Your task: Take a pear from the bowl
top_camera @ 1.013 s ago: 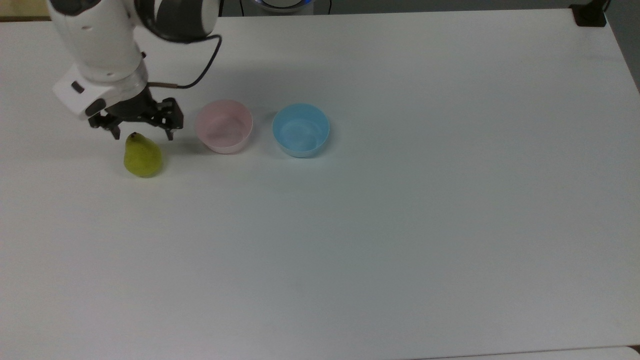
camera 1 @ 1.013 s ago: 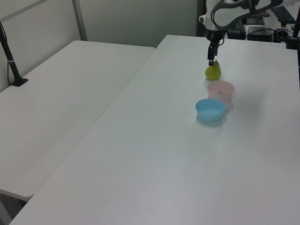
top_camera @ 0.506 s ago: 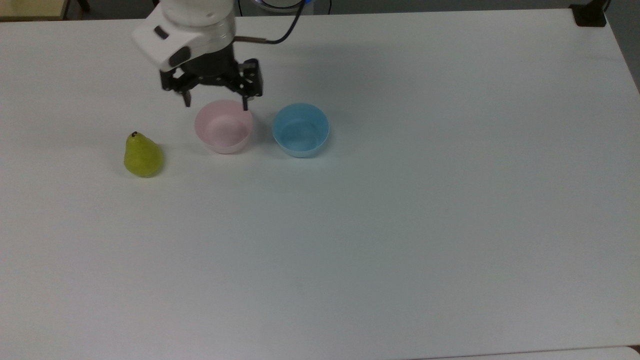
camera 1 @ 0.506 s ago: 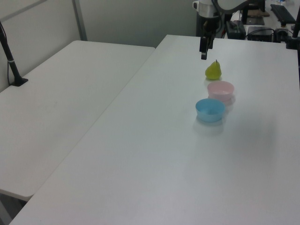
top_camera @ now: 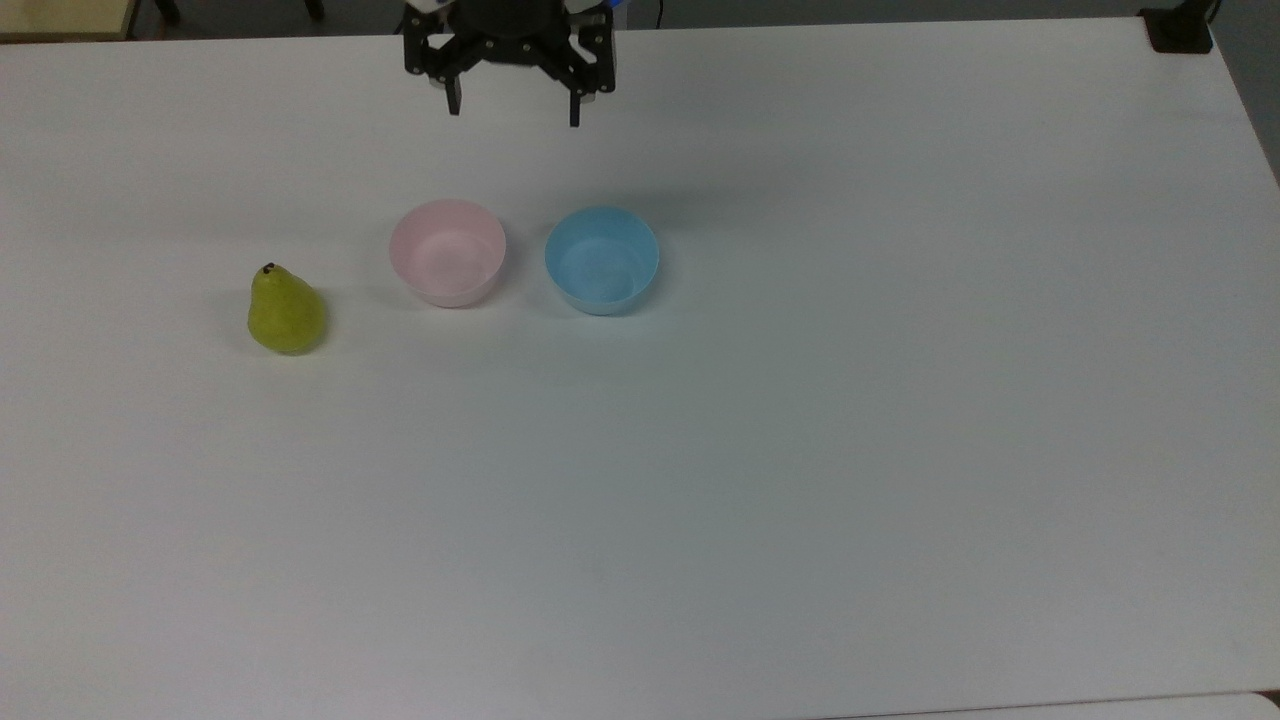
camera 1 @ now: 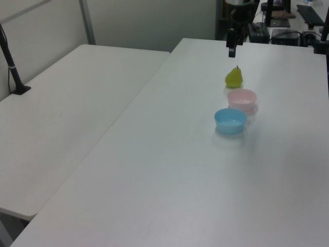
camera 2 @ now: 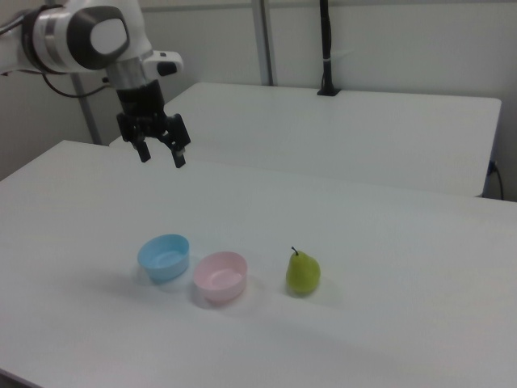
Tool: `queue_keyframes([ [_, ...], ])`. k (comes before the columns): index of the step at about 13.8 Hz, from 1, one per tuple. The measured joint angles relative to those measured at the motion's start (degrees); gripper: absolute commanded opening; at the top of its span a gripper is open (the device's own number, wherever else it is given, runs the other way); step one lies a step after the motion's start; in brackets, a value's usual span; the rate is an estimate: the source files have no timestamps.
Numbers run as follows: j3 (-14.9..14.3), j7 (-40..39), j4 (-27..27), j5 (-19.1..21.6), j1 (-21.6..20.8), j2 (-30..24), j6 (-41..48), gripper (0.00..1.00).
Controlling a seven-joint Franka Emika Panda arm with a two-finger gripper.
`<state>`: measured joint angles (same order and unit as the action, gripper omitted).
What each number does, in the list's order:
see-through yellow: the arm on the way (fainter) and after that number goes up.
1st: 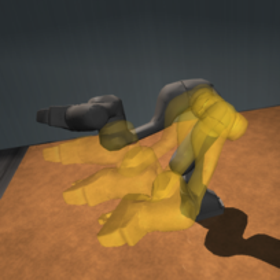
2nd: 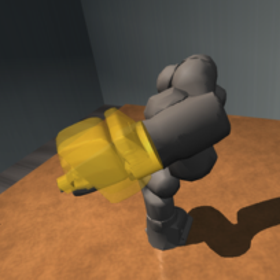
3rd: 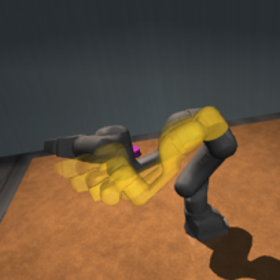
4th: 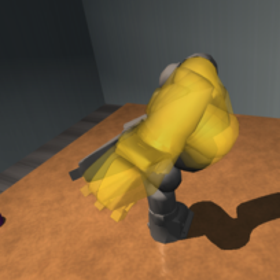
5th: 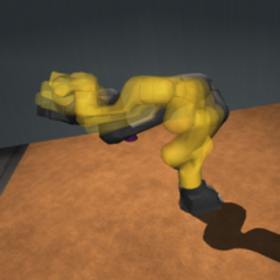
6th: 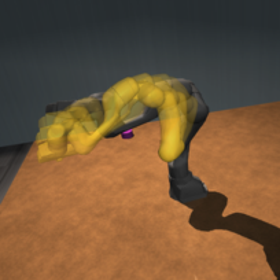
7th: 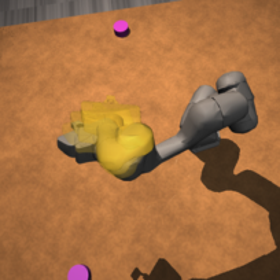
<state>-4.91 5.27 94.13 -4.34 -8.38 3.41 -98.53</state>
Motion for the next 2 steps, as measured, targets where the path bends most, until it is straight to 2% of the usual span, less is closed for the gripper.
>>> queue_keyframes([
  [2,0.0,0.55,0.09,0.0,-0.71,-1.06,0.48,1.0],
])
